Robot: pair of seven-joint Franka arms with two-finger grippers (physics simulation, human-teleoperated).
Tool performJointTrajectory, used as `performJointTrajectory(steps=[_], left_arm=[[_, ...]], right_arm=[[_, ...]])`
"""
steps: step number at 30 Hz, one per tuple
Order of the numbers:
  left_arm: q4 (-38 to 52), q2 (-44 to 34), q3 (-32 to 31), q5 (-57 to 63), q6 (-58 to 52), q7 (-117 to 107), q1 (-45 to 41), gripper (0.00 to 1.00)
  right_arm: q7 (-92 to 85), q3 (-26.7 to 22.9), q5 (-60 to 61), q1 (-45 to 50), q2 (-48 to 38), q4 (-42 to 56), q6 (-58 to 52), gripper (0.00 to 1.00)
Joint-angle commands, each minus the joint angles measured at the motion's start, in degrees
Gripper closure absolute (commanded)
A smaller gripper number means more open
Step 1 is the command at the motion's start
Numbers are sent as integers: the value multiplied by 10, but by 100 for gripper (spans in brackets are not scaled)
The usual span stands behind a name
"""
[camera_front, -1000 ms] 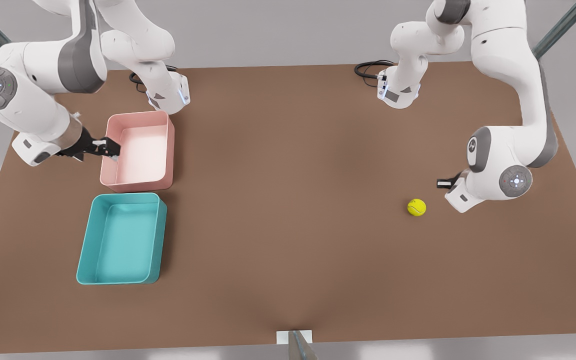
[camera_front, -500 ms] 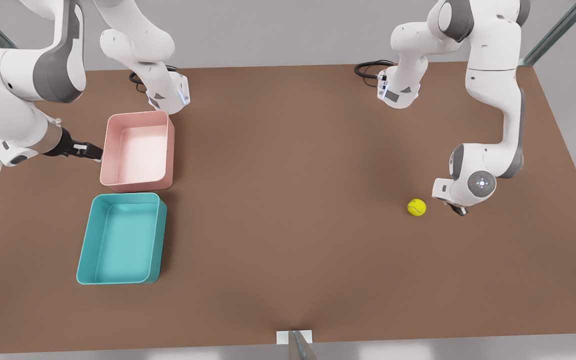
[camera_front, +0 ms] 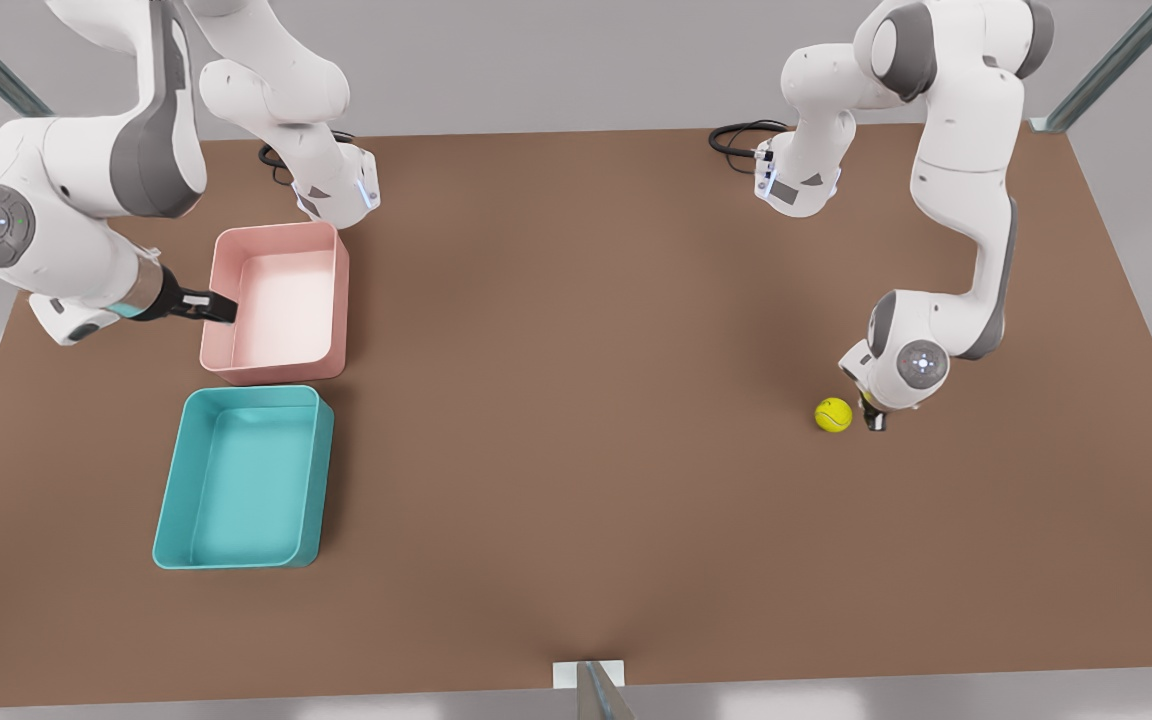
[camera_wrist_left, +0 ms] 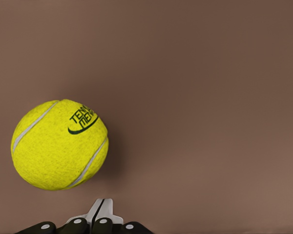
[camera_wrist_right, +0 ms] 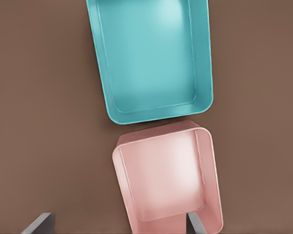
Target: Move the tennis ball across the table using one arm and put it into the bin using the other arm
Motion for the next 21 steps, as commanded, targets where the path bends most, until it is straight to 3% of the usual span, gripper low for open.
performJointTrajectory(steps=[1,10,13,16,19,21], left_arm=[[0,4,0,0,14,75,0,79],[0,10,0,-2,23,29,-5,79],[1,2,0,-5,20,-172,-109,79],[22,-31,-18,-185,-4,-356,-201,79],[22,-51,-20,-271,-53,-356,-211,79],[23,-61,-19,-269,-73,-356,-210,79]], right_arm=[[7,-1,0,-6,1,-2,-3,0],[7,-1,0,-6,3,-8,-2,0],[7,-1,0,-6,5,-8,-2,0],[7,-1,0,-6,5,-10,-2,0],[7,-1,1,-6,5,-11,-1,0],[7,-1,1,-6,5,-11,-1,0]])
